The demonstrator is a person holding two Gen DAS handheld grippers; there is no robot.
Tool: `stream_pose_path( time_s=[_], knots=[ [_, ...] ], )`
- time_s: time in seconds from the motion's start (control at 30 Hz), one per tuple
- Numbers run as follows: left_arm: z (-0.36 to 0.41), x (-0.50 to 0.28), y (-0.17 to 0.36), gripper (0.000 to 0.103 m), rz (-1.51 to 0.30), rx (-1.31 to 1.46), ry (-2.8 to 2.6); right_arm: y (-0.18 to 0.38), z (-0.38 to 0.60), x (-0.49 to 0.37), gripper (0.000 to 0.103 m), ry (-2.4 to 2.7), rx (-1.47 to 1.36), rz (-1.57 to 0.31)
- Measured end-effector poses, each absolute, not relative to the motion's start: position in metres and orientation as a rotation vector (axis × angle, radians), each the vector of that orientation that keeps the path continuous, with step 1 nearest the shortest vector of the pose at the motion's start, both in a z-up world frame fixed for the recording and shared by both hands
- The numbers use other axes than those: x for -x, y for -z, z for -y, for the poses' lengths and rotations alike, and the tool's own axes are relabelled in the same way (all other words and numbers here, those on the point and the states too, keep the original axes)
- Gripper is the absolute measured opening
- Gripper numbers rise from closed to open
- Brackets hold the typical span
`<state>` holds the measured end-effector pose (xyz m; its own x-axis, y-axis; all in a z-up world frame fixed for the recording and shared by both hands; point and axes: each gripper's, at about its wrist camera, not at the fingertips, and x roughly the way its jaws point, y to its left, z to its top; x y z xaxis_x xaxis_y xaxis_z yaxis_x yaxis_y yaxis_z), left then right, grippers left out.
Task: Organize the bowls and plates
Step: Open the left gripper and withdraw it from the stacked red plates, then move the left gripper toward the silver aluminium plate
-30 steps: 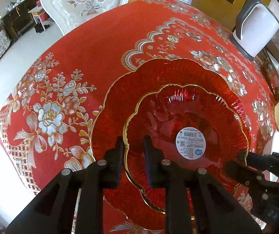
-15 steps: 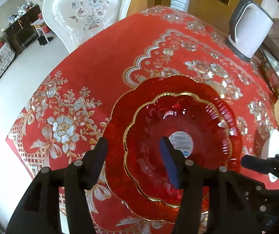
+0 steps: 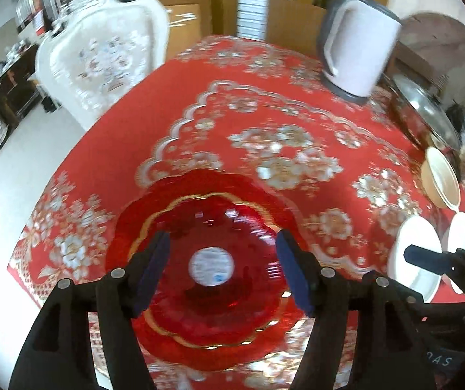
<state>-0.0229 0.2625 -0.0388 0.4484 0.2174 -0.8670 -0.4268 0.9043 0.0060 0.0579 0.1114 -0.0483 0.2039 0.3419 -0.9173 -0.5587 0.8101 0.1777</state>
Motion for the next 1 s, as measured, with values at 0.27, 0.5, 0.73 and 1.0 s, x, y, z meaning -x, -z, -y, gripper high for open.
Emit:
stream_pose_path(
  time_s=[0.27,0.5,0.73,1.0],
  knots=[
    [-0.192,-0.021,0.031,0.067,-1.042,0.141,-0.264,0.035,-0.039,-0.083,0.085,-0.467,0.142,-1.170],
    [-0.129,-0.048,0.021,0.067,-1.042,0.083,-0.144,0.019,0.036,-0.092,0.090,-0.374,0.008,-1.137],
    [-0.078,-0.063,0.019,0.076,-1.048,0.044,-0.049,0.000,0.107,-0.091,0.092,-0.287,-0.072,-1.081],
    [-0.032,-0.082,0.022,0.076,-1.062,0.031,0.035,0.000,0.183,-0.089,0.095,-0.172,-0.119,-1.083]
  ],
)
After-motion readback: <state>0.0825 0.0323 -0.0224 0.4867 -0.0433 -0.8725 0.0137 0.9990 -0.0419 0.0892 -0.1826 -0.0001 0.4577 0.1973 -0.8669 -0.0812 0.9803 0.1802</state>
